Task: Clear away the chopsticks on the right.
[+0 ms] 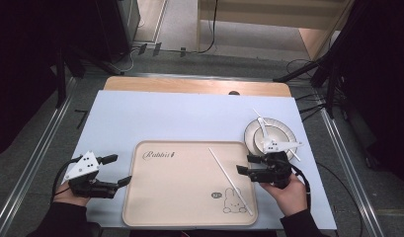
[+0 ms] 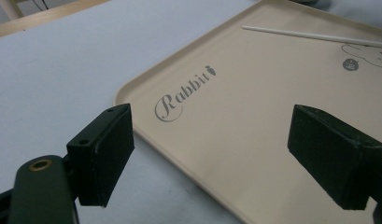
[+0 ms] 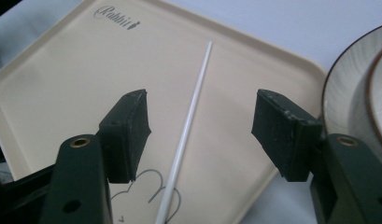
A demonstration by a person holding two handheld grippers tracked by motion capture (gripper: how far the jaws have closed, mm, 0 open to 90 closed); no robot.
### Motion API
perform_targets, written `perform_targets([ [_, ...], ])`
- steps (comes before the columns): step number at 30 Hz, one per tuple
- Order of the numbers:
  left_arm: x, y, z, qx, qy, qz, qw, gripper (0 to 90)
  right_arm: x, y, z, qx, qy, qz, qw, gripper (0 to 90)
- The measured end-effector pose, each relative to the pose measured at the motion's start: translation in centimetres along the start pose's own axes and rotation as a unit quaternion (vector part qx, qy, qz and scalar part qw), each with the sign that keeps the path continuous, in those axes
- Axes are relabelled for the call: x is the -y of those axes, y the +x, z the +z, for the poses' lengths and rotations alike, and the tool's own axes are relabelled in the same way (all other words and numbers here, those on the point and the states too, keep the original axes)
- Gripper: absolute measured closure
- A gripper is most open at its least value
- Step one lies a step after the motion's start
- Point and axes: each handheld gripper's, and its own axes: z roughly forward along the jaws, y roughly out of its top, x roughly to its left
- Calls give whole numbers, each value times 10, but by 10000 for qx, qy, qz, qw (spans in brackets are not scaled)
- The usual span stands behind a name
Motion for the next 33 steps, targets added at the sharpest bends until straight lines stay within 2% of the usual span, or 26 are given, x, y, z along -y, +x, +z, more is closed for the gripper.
perform_targets([
  [4, 0, 0, 0, 1, 10, 1, 10000, 151, -6, -16, -3, -57, -19, 91, 9999, 352],
  [10, 0, 0, 1, 2, 5, -2, 10000, 151, -15, -34, -13, 103, -107, -77, 9999, 348],
  [20, 0, 0, 1, 2, 15, 1, 10000, 151, -17, -67, -46, 358, -393, -10, 9986, 332],
  [24, 0, 0, 0, -6, 26, 0, 10000, 151, -13, -80, -57, 457, -366, 11, 9983, 332],
  [30, 0, 0, 1, 4, 31, 1, 10000, 151, -6, -98, -70, 697, -386, 316, 9963, 332],
  [33, 0, 0, 1, 4, 24, 0, 10000, 151, -4, -103, -75, 753, -407, 340, 9958, 332],
])
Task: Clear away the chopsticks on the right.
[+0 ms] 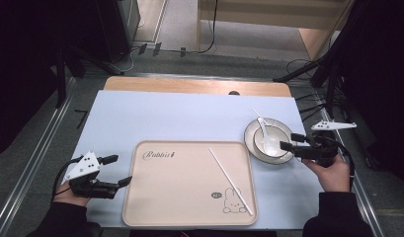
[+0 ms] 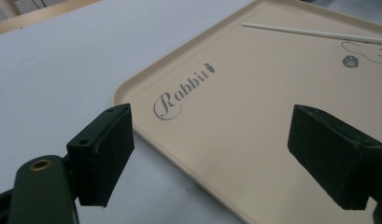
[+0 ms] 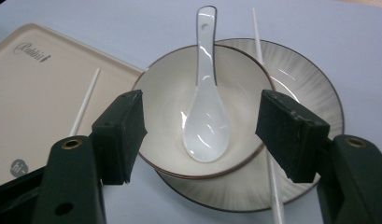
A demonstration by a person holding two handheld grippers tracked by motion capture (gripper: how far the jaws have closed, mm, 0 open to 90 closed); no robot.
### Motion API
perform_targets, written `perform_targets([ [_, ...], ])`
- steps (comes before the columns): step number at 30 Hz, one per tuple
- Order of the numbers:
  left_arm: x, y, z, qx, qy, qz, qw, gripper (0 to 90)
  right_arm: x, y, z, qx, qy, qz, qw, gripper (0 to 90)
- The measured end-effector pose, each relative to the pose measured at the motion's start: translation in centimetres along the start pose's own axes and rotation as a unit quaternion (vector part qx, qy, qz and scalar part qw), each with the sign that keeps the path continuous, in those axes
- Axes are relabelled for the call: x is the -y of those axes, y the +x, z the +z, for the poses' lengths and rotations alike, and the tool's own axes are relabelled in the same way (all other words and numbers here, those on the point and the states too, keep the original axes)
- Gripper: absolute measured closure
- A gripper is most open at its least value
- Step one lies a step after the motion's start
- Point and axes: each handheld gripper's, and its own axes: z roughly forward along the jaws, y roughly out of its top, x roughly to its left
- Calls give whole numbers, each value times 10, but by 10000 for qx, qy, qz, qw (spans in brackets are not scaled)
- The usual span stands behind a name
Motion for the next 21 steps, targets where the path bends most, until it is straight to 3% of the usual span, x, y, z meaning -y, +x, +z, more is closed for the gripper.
perform_targets([
  [7, 0, 0, 0, -5, 16, 27, 10000, 151, 10, -19, -8, 145, -69, 183, 9997, 355],
  [11, 0, -1, 0, -17, 19, 38, 10000, 151, 17, -30, -10, 179, -3, 295, 9994, 402],
  [15, 0, 0, 0, -23, -4, 23, 10000, 151, 22, -35, -9, 248, 109, 261, 9993, 425],
  [19, -1, -1, 0, -26, 7, 39, 10000, 151, 26, -40, -5, 356, 216, 306, 9987, 486],
  [21, -1, -1, 0, -27, 13, 37, 10000, 151, 29, -42, -2, 380, 278, 354, 9983, 566],
])
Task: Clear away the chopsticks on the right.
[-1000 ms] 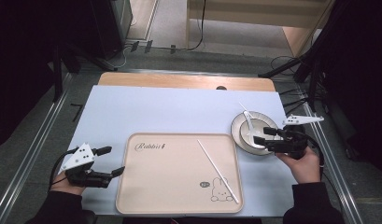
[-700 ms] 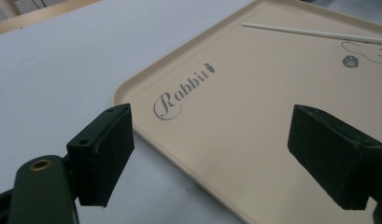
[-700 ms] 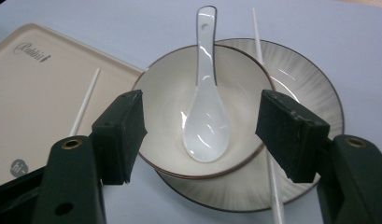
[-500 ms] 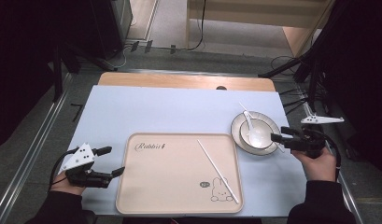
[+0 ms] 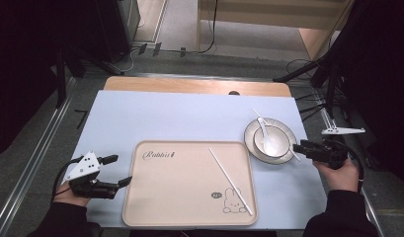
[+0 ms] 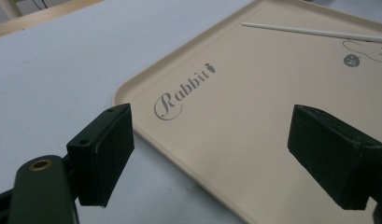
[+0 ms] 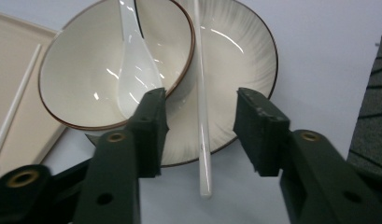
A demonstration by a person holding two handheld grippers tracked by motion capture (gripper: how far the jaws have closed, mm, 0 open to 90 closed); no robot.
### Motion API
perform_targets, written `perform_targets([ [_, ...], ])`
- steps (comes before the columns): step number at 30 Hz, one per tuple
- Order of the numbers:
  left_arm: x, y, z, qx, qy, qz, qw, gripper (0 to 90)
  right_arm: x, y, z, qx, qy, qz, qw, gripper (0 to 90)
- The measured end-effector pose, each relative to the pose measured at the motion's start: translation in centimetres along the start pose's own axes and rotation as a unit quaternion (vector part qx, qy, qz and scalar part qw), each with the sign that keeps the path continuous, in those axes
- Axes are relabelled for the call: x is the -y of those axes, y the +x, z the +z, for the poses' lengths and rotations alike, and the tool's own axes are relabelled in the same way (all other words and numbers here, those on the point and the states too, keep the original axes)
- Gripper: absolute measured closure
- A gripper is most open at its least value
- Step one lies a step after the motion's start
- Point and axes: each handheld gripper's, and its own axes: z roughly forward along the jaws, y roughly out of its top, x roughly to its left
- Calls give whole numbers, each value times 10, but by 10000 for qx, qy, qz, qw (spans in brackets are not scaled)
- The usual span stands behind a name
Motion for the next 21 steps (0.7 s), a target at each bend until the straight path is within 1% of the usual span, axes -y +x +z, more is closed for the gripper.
perform_targets([
  [2, 0, 0, 0, 0, 11, 3, 10000, 151, 1, -2, 3, -20, 112, 186, 9998, 636],
  [4, 0, 0, 0, -2, 17, 5, 10000, 151, 0, -3, 7, -44, 179, 209, 9996, 683],
  [6, 0, 0, 0, 3, 23, 13, 10000, 151, -1, -4, 11, -67, 226, 207, 9995, 692],
  [10, 0, 0, 0, -7, 25, 7, 10000, 151, -2, -4, 21, 14, 412, 151, 9990, 740],
  [13, 0, 0, 0, -4, 37, 19, 10000, 151, -2, -5, 27, 56, 556, 198, 9982, 773],
  [14, 0, 0, 1, -1, 32, 16, 10000, 151, -2, -5, 29, 50, 588, 187, 9981, 781],
  [15, 0, 0, 1, -3, 32, 14, 10000, 151, -3, -5, 30, -2, 638, 229, 9977, 782],
  [18, 0, 0, 1, -5, 31, 8, 10000, 151, -3, -6, 37, -38, 735, 154, 9972, 786],
  [19, 0, 0, 1, -4, 31, 6, 10000, 151, -3, -6, 39, -41, 766, 197, 9969, 791],
  [21, 0, 0, 1, -1, 51, 8, 10000, 151, -5, -7, 43, -61, 811, 191, 9965, 803],
])
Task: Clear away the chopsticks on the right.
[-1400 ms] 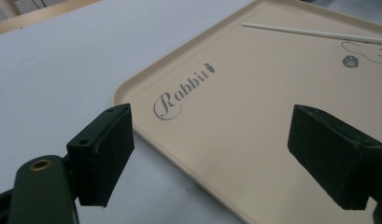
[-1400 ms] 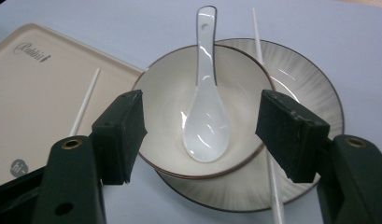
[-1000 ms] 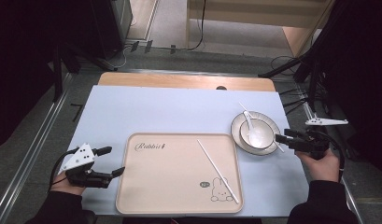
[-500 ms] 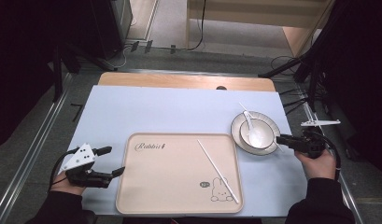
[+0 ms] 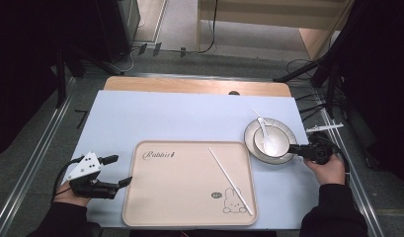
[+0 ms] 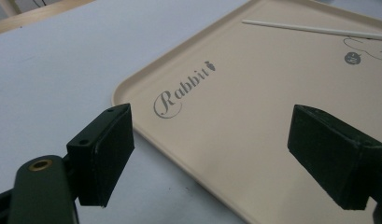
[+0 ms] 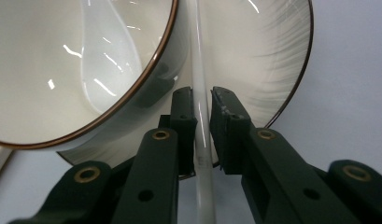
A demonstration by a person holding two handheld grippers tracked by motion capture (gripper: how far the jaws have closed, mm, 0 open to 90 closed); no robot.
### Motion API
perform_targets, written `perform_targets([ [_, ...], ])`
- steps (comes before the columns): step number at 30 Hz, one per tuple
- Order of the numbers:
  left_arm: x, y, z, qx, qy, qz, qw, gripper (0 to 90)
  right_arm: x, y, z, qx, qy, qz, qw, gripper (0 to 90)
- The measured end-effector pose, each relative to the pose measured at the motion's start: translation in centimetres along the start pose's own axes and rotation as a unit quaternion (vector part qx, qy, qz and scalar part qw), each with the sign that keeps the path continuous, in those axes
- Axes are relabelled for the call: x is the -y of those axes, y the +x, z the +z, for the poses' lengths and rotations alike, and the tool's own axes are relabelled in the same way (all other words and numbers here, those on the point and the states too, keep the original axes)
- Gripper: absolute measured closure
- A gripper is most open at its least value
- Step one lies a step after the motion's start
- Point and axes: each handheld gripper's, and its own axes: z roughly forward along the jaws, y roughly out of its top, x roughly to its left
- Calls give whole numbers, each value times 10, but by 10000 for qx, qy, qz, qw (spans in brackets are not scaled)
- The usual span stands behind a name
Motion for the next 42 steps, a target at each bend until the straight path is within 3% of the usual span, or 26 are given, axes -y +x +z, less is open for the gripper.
perform_targets([
  [6, 0, 0, 0, -3, -1, 2, 10000, 151, -4, -4, 8, -109, 102, 122, 9998, 833],
  [13, 0, 0, 0, 6, -20, 9, 10000, 151, -5, -6, 3, -202, 67, 270, 9994, 840],
  [18, 0, 0, 0, -7, -14, 6, 10000, 151, -7, -8, -7, -339, -211, 421, 9983, 842],
  [30, 0, 0, 0, -24, 2, 9, 10000, 151, -6, -13, -40, -312, -800, 759, 9934, 842],
  [35, 0, 0, 0, -35, -8, 8, 10000, 151, -5, -5, -53, -313, -896, 858, 9918, 843],
  [42, 0, 1, -1, -38, -5, 14, 10000, 151, -5, 18, -63, -453, -915, 739, 9920, 843],
])
